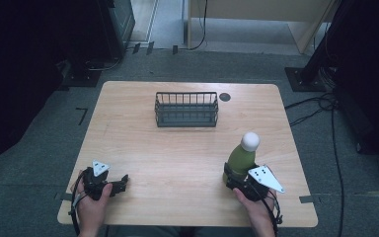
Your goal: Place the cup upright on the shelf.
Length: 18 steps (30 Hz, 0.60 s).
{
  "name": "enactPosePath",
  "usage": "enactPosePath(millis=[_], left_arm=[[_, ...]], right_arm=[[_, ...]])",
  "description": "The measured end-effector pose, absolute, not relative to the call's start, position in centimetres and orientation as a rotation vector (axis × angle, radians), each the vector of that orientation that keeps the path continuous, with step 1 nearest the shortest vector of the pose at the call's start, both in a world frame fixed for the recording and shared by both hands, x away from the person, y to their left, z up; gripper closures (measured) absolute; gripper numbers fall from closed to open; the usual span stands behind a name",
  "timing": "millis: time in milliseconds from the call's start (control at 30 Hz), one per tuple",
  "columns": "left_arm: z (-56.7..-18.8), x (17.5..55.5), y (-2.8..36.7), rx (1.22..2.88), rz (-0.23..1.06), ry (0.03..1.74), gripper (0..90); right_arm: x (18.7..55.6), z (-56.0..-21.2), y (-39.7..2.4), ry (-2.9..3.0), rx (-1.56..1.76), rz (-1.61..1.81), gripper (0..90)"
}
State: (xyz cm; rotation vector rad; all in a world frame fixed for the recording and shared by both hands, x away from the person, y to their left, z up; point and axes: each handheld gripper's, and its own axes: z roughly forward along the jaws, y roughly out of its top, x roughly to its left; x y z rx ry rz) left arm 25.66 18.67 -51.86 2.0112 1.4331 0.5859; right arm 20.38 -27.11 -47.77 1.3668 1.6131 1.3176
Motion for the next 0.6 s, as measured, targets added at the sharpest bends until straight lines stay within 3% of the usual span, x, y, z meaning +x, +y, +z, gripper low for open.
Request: enactPosePath(millis=[600], left_arm=[[-51.9, 25.7, 18.7, 2.011, 0.587, 1.432, 1.5]], right_arm=[[22.7, -46.1, -24.8, 1.634, 1.3, 1.334, 19.8]])
